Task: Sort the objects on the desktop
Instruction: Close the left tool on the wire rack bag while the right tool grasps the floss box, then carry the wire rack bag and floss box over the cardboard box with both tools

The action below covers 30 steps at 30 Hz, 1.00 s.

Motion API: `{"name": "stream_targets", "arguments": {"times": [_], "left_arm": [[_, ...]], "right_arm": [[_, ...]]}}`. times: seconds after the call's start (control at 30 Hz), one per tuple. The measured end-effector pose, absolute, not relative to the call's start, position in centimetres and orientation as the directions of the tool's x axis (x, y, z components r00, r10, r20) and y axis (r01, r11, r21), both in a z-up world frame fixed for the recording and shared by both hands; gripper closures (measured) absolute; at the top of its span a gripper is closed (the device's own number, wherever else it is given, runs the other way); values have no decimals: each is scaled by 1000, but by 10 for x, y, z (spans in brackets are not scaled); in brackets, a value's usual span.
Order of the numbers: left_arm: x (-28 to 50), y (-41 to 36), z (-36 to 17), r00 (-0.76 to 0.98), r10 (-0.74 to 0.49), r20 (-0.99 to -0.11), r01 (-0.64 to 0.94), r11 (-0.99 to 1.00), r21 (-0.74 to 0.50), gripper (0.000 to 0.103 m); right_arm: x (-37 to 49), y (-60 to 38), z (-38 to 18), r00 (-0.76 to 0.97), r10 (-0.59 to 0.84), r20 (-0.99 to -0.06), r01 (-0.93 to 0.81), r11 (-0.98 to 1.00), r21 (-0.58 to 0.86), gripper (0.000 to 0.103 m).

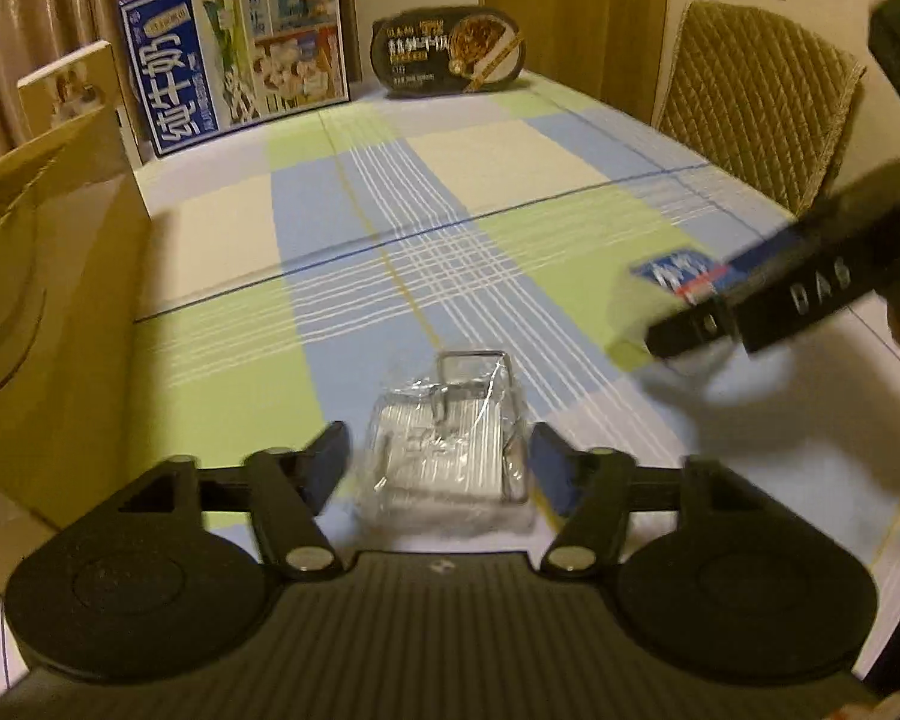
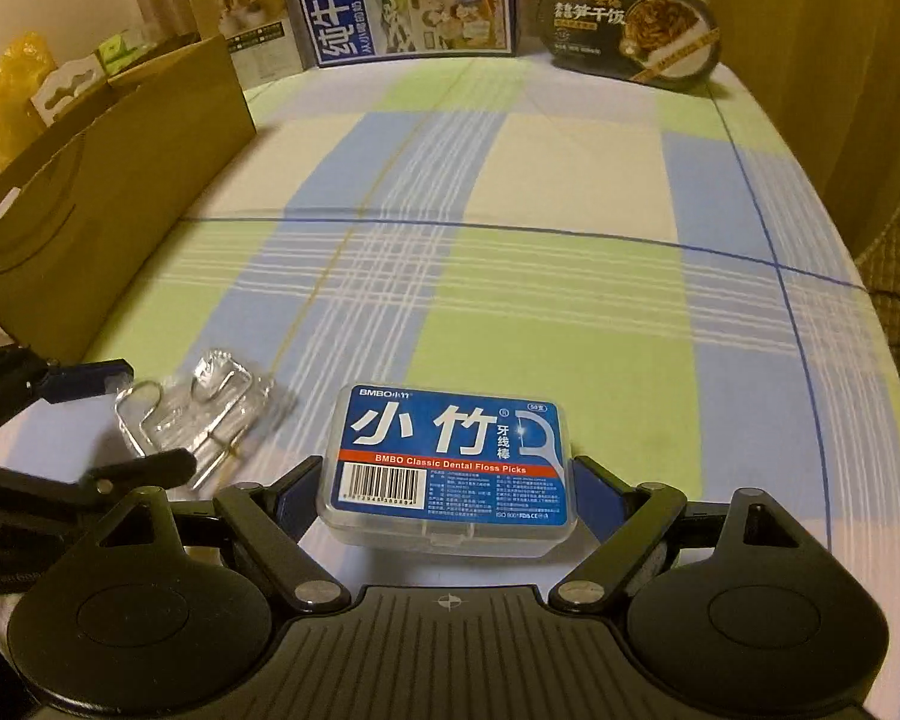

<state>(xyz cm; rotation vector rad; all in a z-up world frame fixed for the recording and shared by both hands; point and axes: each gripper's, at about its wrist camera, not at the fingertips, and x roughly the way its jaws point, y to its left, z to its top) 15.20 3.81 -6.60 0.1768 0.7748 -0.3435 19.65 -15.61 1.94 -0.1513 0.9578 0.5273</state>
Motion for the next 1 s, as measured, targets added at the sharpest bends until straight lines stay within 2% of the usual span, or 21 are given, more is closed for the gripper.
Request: {"name": "stream_targets", "arguments": {"times": [0.23, 0.3, 0.4, 0.73, 0.9, 1.0], "left_arm": [[151, 42, -73, 660, -267, -702, 373, 928, -1, 34], [152, 37, -76, 664, -260, -701, 385, 923, 23, 34], [150, 32, -80, 681, -229, -696, 392, 916, 82, 34], [151, 31, -83, 676, -243, -696, 378, 925, 44, 34], [153, 28, -87, 674, -213, -708, 369, 926, 73, 34], [150, 24, -88, 683, -194, -705, 374, 921, 109, 35]], "right_arm": [[177, -147, 7, 518, 334, -787, -501, 865, 37, 17], [176, -147, 3, 533, 319, -784, -480, 877, 31, 13], [181, -152, 1, 534, 323, -782, -444, 893, 65, 12], [177, -145, -4, 529, 318, -787, -471, 881, 40, 12], [175, -144, -5, 533, 313, -786, -472, 881, 30, 13], [175, -145, -5, 531, 314, -787, -469, 882, 35, 17]]}}
